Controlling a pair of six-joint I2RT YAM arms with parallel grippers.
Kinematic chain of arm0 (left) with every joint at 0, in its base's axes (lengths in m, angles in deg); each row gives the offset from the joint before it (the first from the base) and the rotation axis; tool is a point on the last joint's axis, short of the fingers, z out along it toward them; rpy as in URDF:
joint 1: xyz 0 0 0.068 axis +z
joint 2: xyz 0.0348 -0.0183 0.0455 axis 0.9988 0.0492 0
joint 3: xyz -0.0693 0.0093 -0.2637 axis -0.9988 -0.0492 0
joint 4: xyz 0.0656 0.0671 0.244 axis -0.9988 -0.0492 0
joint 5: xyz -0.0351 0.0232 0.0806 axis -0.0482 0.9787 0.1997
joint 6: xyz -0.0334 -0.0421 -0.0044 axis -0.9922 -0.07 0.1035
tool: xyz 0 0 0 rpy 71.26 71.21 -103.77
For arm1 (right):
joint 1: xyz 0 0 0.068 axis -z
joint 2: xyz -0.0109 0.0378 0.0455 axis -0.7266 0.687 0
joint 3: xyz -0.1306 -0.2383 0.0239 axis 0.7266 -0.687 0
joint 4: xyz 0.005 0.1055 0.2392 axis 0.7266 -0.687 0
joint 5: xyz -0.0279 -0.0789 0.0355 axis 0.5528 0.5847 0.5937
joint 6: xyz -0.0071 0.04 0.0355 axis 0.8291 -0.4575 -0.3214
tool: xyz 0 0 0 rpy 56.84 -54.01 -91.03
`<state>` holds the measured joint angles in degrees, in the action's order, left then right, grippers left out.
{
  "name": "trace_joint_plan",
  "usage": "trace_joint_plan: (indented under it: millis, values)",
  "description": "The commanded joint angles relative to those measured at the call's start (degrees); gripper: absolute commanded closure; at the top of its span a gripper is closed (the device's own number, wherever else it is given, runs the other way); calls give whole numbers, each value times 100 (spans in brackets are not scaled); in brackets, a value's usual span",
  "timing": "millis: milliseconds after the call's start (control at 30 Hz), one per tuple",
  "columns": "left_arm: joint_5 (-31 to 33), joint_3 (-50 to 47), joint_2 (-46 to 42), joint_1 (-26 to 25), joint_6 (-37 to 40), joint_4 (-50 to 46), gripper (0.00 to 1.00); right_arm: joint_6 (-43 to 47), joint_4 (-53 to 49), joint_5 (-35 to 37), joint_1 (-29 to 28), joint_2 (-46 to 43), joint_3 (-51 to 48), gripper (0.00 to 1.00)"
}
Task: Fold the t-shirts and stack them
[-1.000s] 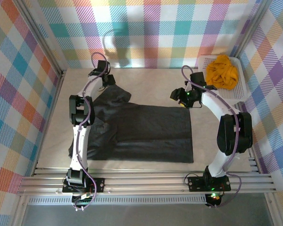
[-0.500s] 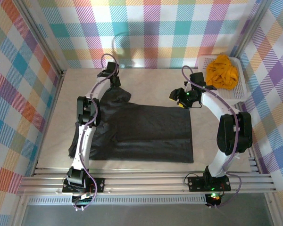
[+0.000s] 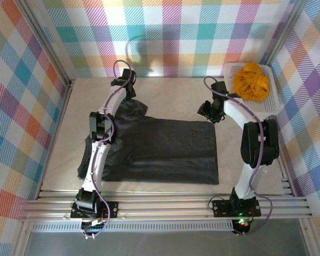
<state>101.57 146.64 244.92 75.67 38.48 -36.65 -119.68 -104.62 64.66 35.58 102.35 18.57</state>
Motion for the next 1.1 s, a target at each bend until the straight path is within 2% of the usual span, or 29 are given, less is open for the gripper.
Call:
trace_joint_plan:
  millis: [0,267,400,600,767,867,1067]
  values:
    - [-38,-300,-585,-19,-363,-650,100,-346,-548,1314,-97,272,256,51]
    - [-452,-476,-1169,2,-391,-750,100,-513,-517,1555,-9,864,551,52]
    - [-519,-756,-1433,4,-412,-769,100,-526,-541,1405,73,1084,661,53]
    - [-666,-1294,-1814,3,-461,-661,100,-581,-690,1285,89,1370,770,60]
    - [-750,-1687,-2147,-1,-552,-675,100,-554,-645,1159,110,1396,760,83]
    - [-752,-2022,-2443,0,-644,-656,100,-473,-641,1152,101,1304,800,100]
    - [-633,-2872,-3223,15,-849,-807,100,-161,-254,1210,-8,615,436,100]
